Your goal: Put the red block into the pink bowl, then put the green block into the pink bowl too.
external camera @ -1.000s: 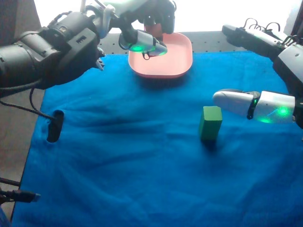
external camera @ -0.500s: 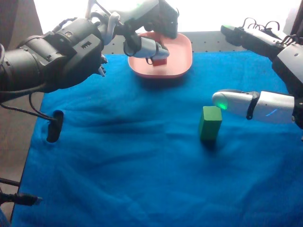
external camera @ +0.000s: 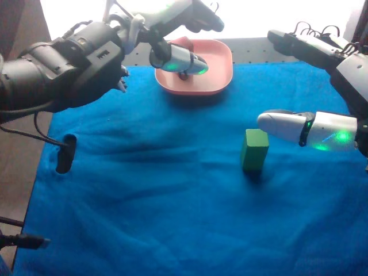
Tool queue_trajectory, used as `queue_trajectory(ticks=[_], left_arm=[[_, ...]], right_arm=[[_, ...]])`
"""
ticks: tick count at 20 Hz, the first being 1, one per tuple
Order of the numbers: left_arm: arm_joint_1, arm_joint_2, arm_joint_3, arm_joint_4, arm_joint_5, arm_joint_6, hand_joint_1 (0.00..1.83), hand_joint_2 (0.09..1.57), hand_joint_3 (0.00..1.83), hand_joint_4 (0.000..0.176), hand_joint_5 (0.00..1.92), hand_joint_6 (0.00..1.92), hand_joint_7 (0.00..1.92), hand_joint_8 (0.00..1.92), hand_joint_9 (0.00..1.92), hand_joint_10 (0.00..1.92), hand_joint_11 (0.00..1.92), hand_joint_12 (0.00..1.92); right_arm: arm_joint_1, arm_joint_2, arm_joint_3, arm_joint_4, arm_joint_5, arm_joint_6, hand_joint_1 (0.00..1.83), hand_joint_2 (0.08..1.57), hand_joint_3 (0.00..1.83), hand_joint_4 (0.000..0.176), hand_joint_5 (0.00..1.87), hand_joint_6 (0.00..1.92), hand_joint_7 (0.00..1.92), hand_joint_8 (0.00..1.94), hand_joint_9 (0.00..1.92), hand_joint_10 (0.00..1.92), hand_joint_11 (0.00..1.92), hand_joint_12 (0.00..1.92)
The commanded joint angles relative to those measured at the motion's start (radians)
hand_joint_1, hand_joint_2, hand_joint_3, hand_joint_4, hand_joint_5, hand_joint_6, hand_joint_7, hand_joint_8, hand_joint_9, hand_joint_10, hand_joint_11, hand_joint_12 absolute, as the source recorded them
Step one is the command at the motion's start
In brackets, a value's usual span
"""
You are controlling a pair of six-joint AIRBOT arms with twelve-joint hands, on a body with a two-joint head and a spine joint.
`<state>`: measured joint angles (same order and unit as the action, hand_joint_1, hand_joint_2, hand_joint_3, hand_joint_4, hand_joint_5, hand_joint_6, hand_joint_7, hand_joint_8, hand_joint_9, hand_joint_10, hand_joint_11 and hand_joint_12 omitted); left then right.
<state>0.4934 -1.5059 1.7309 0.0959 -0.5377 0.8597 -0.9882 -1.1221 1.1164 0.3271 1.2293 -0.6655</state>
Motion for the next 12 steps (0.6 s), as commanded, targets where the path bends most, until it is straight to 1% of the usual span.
queue_trajectory(ticks=[1,2,3,4,5,7,8,9,10,12], left_arm=[[-0.009,0.013,-0.001,-0.014,-0.111,-0.005,1.14,0.96,0.00,0.000,0.78,0.01,0.85,0.01,0.89,0.02,0.41,0.99],[-0.014,0.032,-0.012,-0.014,-0.111,-0.005,1.15,0.94,0.00,0.000,0.82,0.01,0.91,0.01,0.95,0.02,0.50,0.95],[-0.020,0.048,-0.022,-0.014,-0.109,-0.005,1.21,0.93,0.00,0.000,0.85,0.02,0.93,0.01,0.97,0.02,0.53,0.95],[-0.032,0.072,-0.034,-0.014,-0.100,-0.005,1.26,0.93,0.00,0.000,0.86,0.01,0.94,0.01,1.00,0.02,0.61,0.93],[-0.049,0.095,-0.045,-0.014,-0.087,-0.005,1.27,0.93,0.00,0.000,0.88,0.01,0.98,0.01,1.05,0.02,0.68,0.89],[-0.065,0.122,-0.059,-0.009,-0.081,-0.005,1.24,0.94,0.01,0.000,0.87,0.00,0.98,0.00,1.04,0.01,0.66,0.87],[-0.074,0.140,-0.068,-0.008,-0.081,-0.005,1.26,0.95,0.00,0.000,0.87,0.00,0.98,0.00,1.03,0.00,0.69,0.82],[-0.081,0.153,-0.076,-0.006,-0.077,-0.005,1.27,0.95,0.00,0.000,0.87,0.00,0.97,0.00,1.03,0.00,0.68,0.84],[-0.085,0.161,-0.080,-0.004,-0.075,-0.005,1.30,0.95,0.00,0.000,0.89,0.01,0.98,0.01,1.05,0.01,0.69,0.85],[-0.088,0.167,-0.082,-0.003,-0.073,-0.005,1.30,0.96,0.00,0.000,0.90,0.01,0.98,0.00,1.05,0.01,0.69,0.85]], right_arm=[[0.016,-0.002,0.004,-0.017,0.123,0.012,0.57,0.84,0.00,0.000,0.27,0.00,0.41,0.01,0.39,0.00,0.02,0.74],[0.016,-0.002,0.004,-0.017,0.114,0.012,0.56,0.84,0.00,0.000,0.28,0.01,0.41,0.00,0.39,0.00,0.03,0.74],[0.016,-0.001,0.003,-0.017,0.106,0.012,0.56,0.82,0.00,0.000,0.27,0.00,0.40,0.00,0.39,0.00,0.03,0.75],[0.016,-0.001,0.003,-0.017,0.095,0.012,0.58,0.82,0.00,0.000,0.24,0.00,0.36,0.00,0.36,0.00,0.01,0.74],[0.016,0.000,0.003,-0.017,0.083,0.012,0.64,0.80,0.00,0.000,0.25,0.01,0.37,0.01,0.37,0.01,0.01,0.74],[0.016,0.002,0.000,-0.017,0.068,0.012,0.64,0.81,0.00,0.000,0.24,0.00,0.35,0.00,0.37,0.00,0.01,0.74],[0.016,0.005,-0.003,-0.016,0.062,0.012,0.66,0.83,0.00,0.000,0.23,0.00,0.34,0.00,0.36,0.00,0.00,0.74],[0.016,0.007,-0.006,-0.016,0.060,0.012,0.66,0.83,0.00,0.000,0.23,0.00,0.34,0.00,0.36,0.00,0.00,0.74],[0.016,0.009,-0.009,-0.016,0.058,0.012,0.66,0.78,0.00,0.000,0.26,0.01,0.38,0.01,0.38,0.01,0.02,0.75],[0.011,0.014,-0.018,-0.016,0.047,0.012,0.67,0.77,0.00,0.000,0.26,0.01,0.39,0.02,0.39,0.01,0.01,0.75]])
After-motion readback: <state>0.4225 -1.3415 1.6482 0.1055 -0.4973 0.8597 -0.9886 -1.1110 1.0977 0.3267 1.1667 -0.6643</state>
